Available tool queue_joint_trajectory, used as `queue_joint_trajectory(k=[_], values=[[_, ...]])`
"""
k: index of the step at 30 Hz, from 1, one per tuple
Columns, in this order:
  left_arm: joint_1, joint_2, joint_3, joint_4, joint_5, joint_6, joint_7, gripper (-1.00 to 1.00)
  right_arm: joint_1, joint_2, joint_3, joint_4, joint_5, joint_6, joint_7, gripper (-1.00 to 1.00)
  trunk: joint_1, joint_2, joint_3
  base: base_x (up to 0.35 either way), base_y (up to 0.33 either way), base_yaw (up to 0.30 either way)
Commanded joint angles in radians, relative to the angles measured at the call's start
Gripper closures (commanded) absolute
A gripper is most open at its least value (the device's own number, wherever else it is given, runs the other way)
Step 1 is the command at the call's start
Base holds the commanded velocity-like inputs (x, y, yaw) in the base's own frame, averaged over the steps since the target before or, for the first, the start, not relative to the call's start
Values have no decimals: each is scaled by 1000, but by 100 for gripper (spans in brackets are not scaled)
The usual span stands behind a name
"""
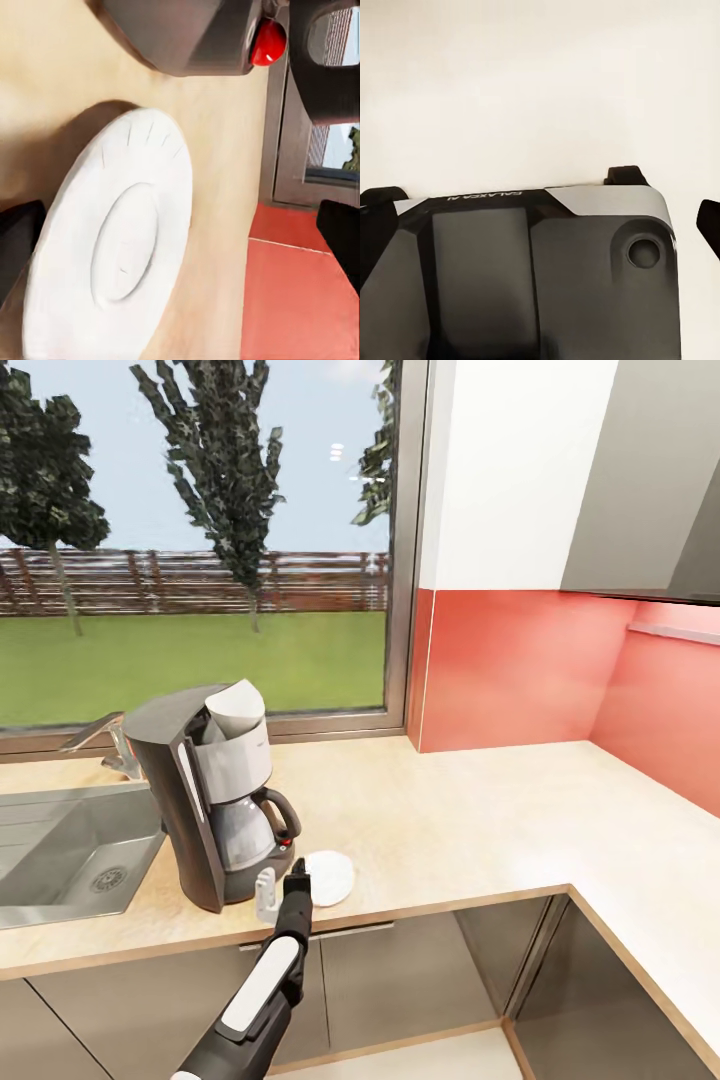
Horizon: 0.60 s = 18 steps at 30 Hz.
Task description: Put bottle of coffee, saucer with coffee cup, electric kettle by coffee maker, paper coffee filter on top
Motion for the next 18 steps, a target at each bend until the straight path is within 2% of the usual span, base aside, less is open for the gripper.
queue_joint_trajectory(k=[1,11,18], values=[[-1,0,0,-3,4,-5,7,-100,0,0,9,-2,-7,6,-5,-100,0,-1,-2,0,0,0],[-1,0,-2,-5,4,-6,8,-100,0,0,9,-2,-7,6,-5,-100,0,-1,-2,-2,1,0],[-1,0,-2,-10,4,-6,8,-100,0,0,9,-2,-7,6,-5,-100,0,-1,-2,-233,178,0]])
